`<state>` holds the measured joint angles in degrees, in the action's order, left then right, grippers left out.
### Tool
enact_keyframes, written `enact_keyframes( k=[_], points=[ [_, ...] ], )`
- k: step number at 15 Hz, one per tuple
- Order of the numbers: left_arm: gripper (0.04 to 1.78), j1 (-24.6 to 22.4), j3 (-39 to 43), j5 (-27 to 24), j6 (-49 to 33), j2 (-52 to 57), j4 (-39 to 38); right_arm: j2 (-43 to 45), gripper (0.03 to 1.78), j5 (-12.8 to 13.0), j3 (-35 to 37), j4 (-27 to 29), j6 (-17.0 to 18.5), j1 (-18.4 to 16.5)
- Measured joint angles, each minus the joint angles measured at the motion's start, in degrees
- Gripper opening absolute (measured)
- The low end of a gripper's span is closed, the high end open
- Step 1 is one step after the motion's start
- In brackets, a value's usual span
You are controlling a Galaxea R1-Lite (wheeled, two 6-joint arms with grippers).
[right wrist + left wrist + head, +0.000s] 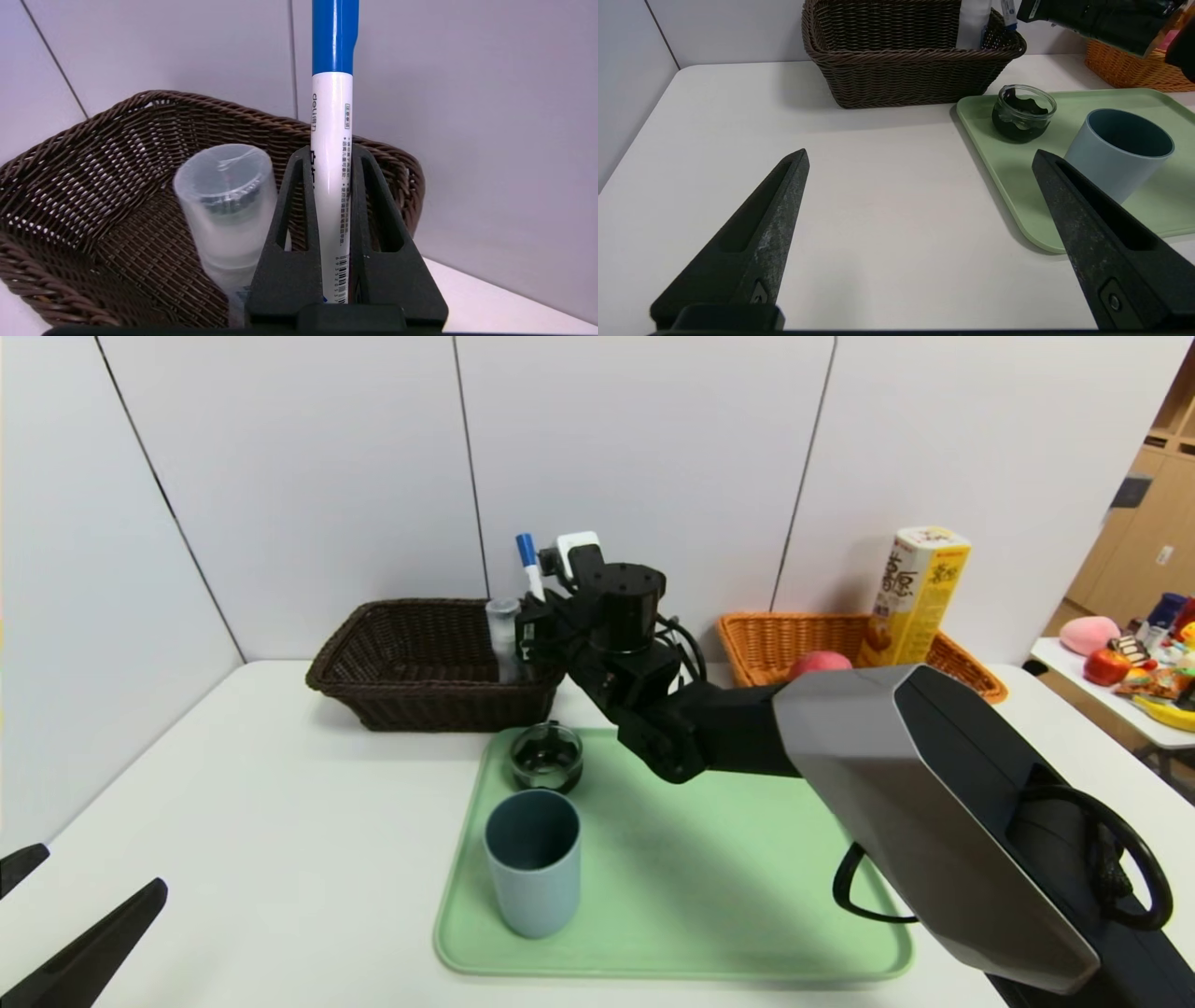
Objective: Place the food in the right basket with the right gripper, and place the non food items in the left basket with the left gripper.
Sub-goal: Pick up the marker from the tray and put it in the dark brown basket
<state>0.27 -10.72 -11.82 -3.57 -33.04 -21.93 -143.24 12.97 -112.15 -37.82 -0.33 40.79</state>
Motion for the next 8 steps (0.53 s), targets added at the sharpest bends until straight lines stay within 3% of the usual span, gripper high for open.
enact_keyframes(
  k=[4,8],
  points=[
    [1.69,0.0,0.1,0.0,0.0,0.0,0.0,0.0,0.22,0.0,0.0,0.1,0.0,-0.4],
    [1.69,0.0,0.1,0.0,0.0,0.0,0.0,-0.2,0.81,0.0,0.0,-1.5,0.0,-0.6]
  ],
)
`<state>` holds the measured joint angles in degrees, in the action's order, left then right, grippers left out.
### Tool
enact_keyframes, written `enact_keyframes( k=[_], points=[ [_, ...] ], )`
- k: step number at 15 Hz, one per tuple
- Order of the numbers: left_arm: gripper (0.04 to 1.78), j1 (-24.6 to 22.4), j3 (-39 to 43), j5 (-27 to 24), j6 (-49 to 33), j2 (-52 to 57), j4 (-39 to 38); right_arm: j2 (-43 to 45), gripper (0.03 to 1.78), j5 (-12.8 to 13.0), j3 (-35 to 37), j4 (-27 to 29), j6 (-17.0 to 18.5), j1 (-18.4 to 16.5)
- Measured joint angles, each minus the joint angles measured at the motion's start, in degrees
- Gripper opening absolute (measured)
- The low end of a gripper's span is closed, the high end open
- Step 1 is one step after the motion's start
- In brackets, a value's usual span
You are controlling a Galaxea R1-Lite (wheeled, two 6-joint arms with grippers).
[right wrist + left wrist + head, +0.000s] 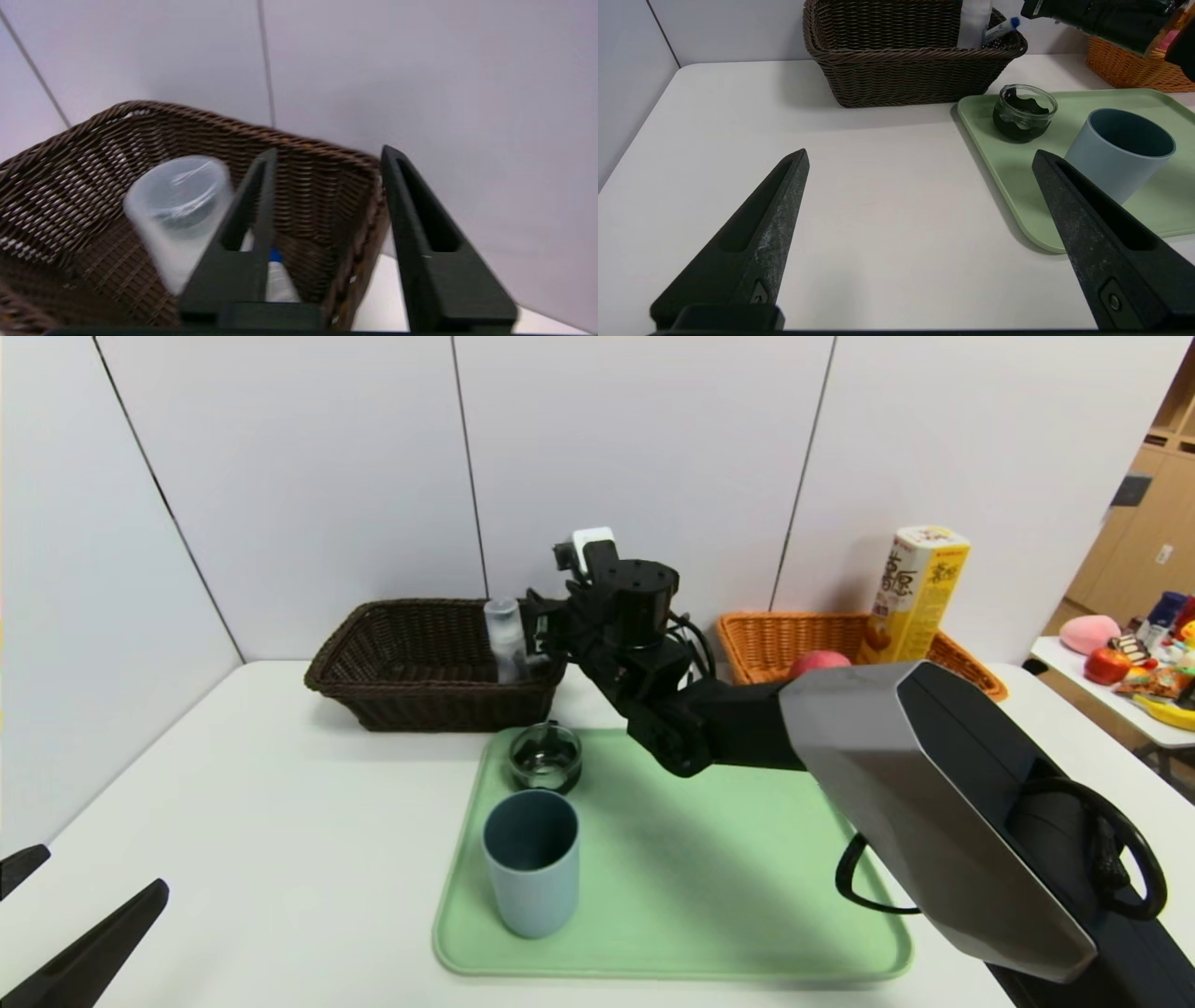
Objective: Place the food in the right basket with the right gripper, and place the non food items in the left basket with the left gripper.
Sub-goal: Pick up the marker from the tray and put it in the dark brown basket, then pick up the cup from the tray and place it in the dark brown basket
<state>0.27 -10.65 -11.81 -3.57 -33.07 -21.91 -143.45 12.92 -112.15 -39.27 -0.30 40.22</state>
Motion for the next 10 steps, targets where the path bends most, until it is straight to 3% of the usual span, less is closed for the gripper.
enact_keyframes(
  k=[5,8,10],
  points=[
    [1.69,0.0,0.0,0.0,0.0,-0.2,0.0,0.0,1.24,-0.3,0.0,-0.3,0.0,-0.1],
    [1.69,0.1,0.0,0.0,0.0,-0.2,0.0,1.6,1.39,0.0,0.0,-1.2,0.0,-0.6],
    [1.69,0.1,0.0,-0.1,-0.1,-0.3,0.0,4.3,1.46,0.0,0.6,-1.3,-1.9,-2.3]
  ],
)
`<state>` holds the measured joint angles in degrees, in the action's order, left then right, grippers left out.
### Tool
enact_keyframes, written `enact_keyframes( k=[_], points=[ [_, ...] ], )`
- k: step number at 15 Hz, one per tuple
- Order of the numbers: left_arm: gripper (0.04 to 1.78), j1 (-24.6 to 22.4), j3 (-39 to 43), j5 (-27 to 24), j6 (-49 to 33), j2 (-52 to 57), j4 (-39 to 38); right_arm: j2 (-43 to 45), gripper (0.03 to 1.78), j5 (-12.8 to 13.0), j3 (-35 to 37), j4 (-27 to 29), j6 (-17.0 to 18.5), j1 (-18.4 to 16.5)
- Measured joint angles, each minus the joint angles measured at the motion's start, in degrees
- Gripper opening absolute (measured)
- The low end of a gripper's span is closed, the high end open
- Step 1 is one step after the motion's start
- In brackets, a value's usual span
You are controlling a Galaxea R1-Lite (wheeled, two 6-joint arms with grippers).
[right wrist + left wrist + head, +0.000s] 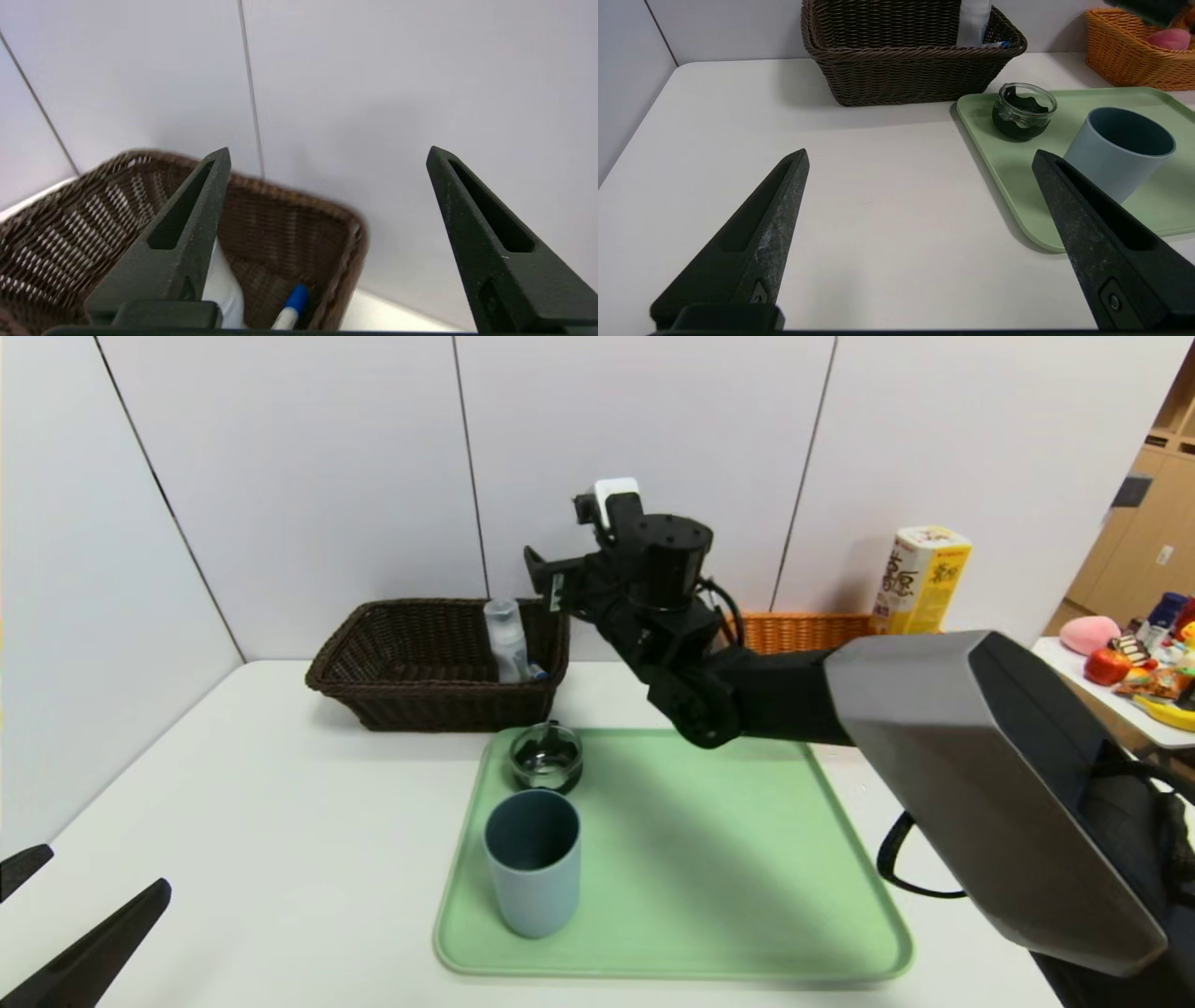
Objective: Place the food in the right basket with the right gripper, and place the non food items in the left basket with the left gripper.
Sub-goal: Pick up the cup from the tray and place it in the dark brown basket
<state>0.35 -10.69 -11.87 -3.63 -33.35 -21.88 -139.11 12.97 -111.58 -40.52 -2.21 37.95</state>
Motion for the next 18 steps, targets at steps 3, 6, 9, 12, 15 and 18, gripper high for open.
enact_keyframes(
  k=[3,6,9,12,15,18],
  points=[
    [1.69,0.0,-0.6,-2.1,0.0,-0.1,-0.2,5.3,1.54,-0.2,1.5,1.1,-4.2,-5.3],
    [1.69,0.0,-0.7,-2.6,0.0,-0.1,-0.2,13.6,1.6,-0.5,11.0,3.2,-7.7,-10.3],
    [1.69,0.0,-1.1,-3.5,0.0,-0.9,-0.5,25.0,1.63,-0.5,24.4,4.0,-10.3,-15.4],
    [1.69,0.0,-2.4,-4.7,-0.2,-2.6,-0.7,38.7,1.66,-0.6,37.8,6.2,-11.0,-18.2],
    [1.69,0.0,-4.6,-6.4,-0.5,-5.6,-0.7,53.9,1.67,-0.5,52.6,8.6,-11.2,-20.8],
    [1.69,0.0,-7.4,-7.6,-0.4,-9.7,-2.7,69.5,1.68,-0.5,66.0,12.7,-11.1,-24.6]
  ],
)
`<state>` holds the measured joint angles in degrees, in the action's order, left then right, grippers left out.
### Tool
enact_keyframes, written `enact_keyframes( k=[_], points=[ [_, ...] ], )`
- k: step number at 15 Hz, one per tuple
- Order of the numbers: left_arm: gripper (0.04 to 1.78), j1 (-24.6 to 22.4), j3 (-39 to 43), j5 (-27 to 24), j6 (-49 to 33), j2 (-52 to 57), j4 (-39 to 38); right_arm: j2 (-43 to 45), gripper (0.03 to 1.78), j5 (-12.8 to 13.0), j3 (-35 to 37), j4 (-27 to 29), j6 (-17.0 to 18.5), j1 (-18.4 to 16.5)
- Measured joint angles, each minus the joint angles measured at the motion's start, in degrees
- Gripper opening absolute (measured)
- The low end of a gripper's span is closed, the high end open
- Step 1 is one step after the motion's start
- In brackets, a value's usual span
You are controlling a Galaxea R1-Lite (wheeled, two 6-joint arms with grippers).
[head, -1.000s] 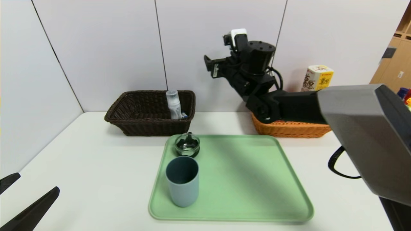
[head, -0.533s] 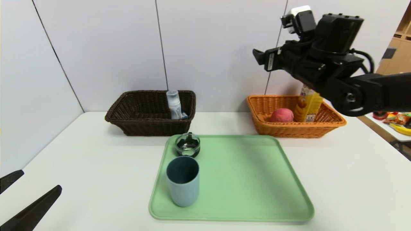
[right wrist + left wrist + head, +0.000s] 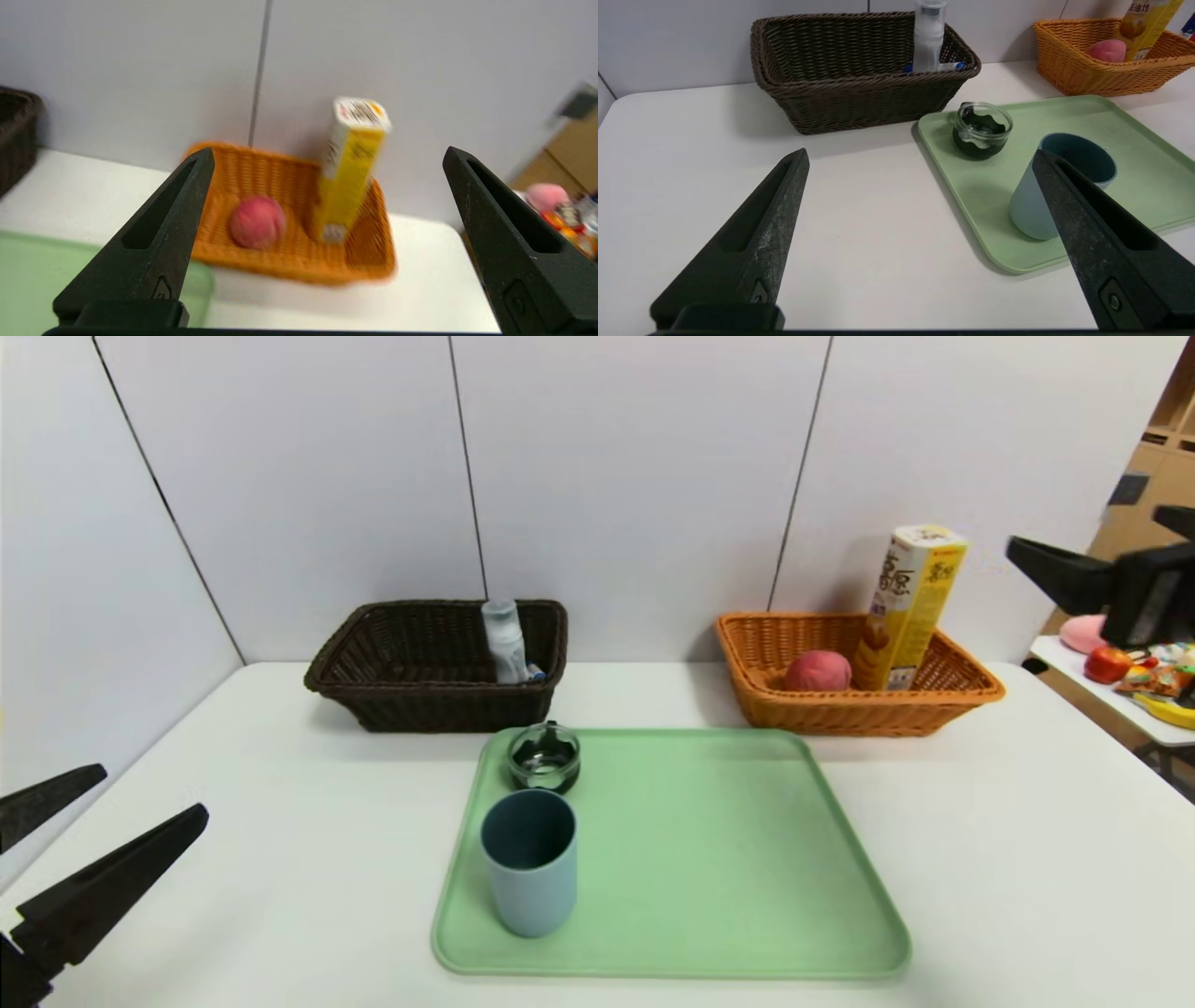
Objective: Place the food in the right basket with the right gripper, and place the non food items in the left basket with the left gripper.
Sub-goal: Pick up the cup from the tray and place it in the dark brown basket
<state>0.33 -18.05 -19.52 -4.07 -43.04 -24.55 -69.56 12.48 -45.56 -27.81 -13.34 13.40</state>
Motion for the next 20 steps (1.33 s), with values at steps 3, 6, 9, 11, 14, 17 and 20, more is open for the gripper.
enact_keyframes(
  k=[3,6,9,11,14,17,20],
  points=[
    [1.69,0.9,-2.9,-0.7,0.1,-6.3,-4.4,13.9,1.69,-0.1,10.1,7.0,0.4,-2.7],
    [1.69,6.5,-4.7,-0.7,0.1,-14.6,-10.9,22.6,1.69,-0.1,16.5,11.0,1.2,-4.5],
    [1.69,16.9,-8.8,1.0,0.0,-23.9,-15.4,26.0,1.69,-0.1,19.0,11.2,1.4,-4.8],
    [1.69,23.3,-8.9,1.6,0.2,-28.1,-16.8,26.8,1.69,-0.3,20.2,11.1,1.4,-4.9],
    [1.69,26.8,-1.9,1.1,1.7,-30.4,-27.7,27.6,1.69,-0.4,21.6,11.1,1.4,-4.8],
    [1.69,27.6,6.9,0.9,2.1,-31.2,-42.7,28.2,1.69,-0.5,22.9,11.1,1.4,-4.8],
    [1.69,28.5,12.4,0.8,1.5,-32.2,-47.7,28.1,1.69,-1.2,23.3,11.1,1.3,-4.8]
  ],
)
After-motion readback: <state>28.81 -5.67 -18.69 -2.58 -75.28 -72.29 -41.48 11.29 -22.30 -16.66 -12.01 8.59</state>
